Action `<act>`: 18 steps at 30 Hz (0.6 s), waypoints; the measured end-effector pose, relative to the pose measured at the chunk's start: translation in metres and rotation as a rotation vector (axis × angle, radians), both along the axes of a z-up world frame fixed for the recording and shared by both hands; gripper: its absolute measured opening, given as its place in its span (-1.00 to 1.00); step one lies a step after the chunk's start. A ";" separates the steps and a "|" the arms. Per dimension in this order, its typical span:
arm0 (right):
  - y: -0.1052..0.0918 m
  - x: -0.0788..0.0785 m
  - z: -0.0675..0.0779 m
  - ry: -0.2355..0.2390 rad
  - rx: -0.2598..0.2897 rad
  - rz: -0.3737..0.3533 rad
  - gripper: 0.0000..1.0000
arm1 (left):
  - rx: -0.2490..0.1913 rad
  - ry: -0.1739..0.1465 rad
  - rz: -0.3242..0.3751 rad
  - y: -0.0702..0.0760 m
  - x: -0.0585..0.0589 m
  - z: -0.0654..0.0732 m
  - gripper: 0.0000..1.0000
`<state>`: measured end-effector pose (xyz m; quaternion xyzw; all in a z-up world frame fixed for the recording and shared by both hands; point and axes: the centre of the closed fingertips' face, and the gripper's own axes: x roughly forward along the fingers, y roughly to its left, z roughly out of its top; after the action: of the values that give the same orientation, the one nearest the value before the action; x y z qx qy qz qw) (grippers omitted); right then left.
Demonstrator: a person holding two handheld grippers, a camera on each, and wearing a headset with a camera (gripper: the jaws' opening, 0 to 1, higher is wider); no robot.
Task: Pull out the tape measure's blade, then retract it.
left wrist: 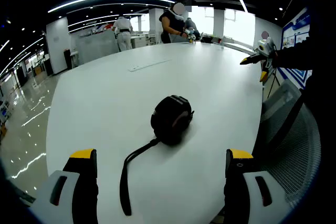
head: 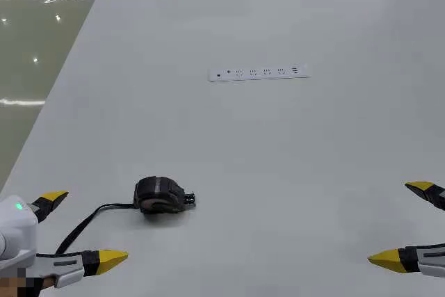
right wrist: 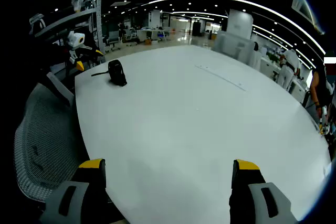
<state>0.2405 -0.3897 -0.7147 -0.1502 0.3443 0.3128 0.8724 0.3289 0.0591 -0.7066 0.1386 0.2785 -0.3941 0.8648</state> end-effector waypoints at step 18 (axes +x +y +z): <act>-0.006 -0.003 -0.002 0.010 -0.018 0.012 0.98 | 0.019 -0.004 -0.019 -0.001 0.002 -0.001 0.99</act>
<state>0.2376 -0.3955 -0.7165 -0.1589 0.3505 0.3157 0.8673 0.3312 0.0584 -0.7075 0.1505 0.2792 -0.3994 0.8601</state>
